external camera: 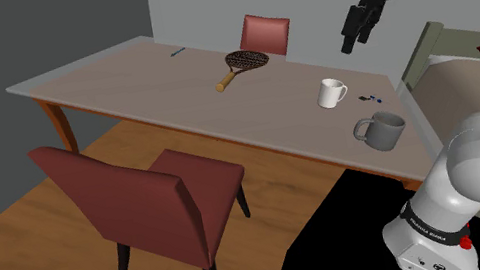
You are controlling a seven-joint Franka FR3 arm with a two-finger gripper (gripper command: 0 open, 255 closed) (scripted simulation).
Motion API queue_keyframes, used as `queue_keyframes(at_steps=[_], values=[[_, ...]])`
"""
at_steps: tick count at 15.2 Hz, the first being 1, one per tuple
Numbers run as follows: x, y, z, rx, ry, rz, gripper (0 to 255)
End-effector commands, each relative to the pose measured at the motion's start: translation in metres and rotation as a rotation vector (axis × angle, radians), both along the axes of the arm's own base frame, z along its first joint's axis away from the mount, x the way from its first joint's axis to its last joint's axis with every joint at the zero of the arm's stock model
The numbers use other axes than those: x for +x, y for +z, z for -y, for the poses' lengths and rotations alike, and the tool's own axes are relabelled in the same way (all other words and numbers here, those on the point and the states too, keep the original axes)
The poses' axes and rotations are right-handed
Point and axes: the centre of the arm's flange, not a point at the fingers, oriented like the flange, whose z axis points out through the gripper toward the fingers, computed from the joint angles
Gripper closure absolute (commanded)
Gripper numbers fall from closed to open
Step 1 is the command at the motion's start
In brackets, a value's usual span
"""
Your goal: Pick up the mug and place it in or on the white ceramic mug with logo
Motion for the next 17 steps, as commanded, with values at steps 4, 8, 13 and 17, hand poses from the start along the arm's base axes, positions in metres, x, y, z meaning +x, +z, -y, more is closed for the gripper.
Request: queue_keyframes(at_steps=[4,8,13,17], values=[[0.013,-0.023,0.030,0.002,0.001,-0.001,0],[0.031,-0.053,0.070,0.005,0.002,-0.002,0],[0.054,-0.091,0.120,0.009,0.003,-0.004,0],[0.072,-0.121,0.159,0.012,0.004,-0.005,0]])
